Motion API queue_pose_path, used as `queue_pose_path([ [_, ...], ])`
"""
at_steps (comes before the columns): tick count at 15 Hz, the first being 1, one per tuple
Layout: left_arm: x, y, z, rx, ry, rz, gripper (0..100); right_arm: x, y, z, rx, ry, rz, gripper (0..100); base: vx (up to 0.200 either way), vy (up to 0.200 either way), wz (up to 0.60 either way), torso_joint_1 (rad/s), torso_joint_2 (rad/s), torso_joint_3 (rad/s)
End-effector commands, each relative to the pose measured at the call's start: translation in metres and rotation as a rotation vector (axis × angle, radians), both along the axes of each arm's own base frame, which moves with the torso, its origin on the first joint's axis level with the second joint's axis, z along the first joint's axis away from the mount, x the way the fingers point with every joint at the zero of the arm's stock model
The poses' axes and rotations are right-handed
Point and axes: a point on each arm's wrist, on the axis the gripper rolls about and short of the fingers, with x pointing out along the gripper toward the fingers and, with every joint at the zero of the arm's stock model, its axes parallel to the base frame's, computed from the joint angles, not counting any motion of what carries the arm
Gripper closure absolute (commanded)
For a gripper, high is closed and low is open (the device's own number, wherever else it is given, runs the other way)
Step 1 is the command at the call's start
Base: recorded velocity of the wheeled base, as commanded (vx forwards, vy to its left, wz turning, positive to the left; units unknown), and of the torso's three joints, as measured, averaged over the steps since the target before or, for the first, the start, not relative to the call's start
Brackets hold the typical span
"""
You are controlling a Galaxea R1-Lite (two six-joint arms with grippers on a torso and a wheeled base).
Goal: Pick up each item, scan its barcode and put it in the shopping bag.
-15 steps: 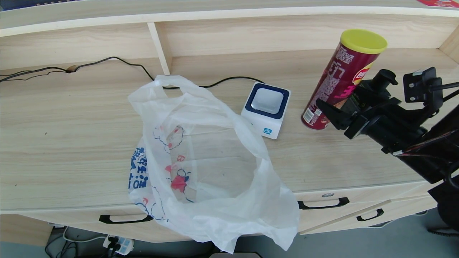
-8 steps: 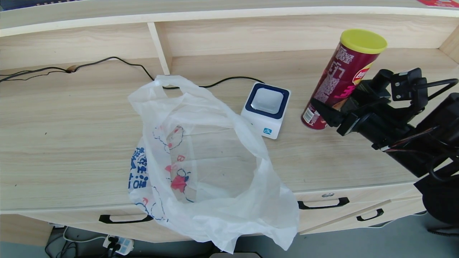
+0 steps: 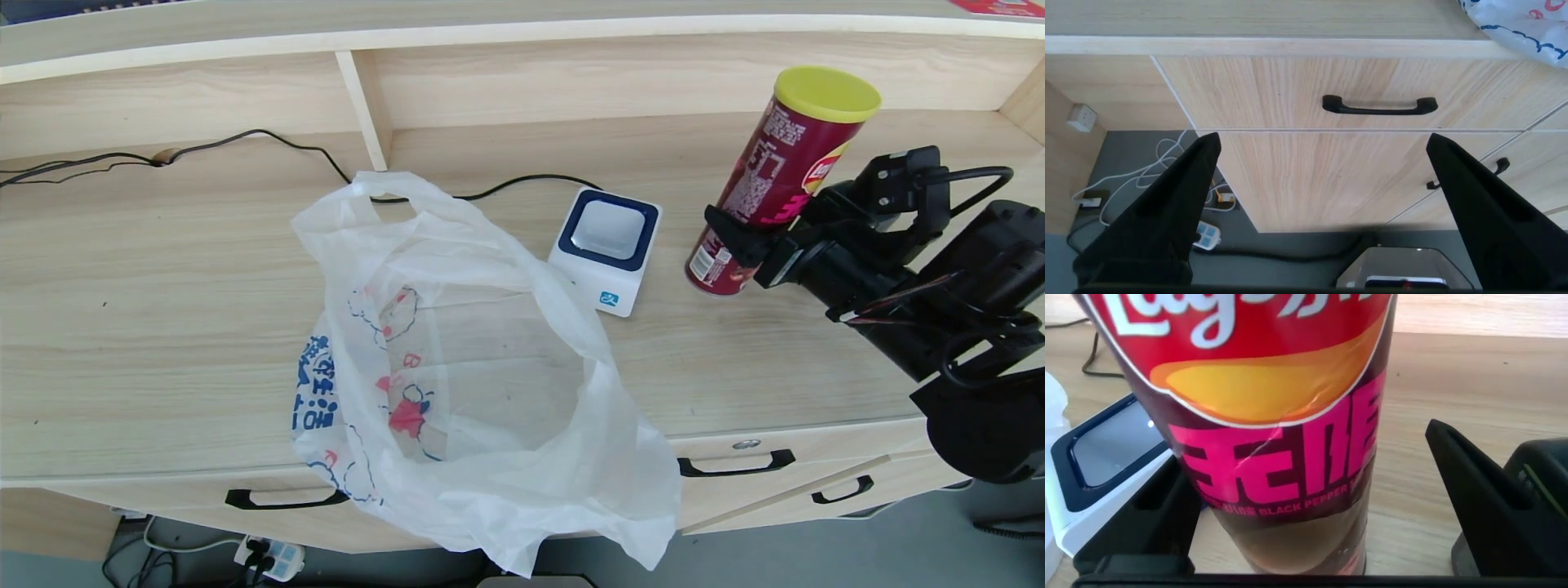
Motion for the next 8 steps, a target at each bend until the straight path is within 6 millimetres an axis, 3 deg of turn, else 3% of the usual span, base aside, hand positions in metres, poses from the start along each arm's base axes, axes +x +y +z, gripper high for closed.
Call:
queue_pose_path([
  [1, 0.0, 0.0, 0.0, 0.0, 0.0, 0.001, 0, 0.0005, 0.0021, -0.0002, 0.0, 0.0, 0.005, 0, 0.0, 0.0, 0.0, 0.0, 0.0, 0.0],
  [8, 0.0, 0.0, 0.0, 0.0, 0.0, 0.001, 0, 0.0077, 0.0042, -0.0039, -0.001, 0.006, -0.001, 0, 0.0, 0.0, 0.0, 0.0, 0.0, 0.0],
])
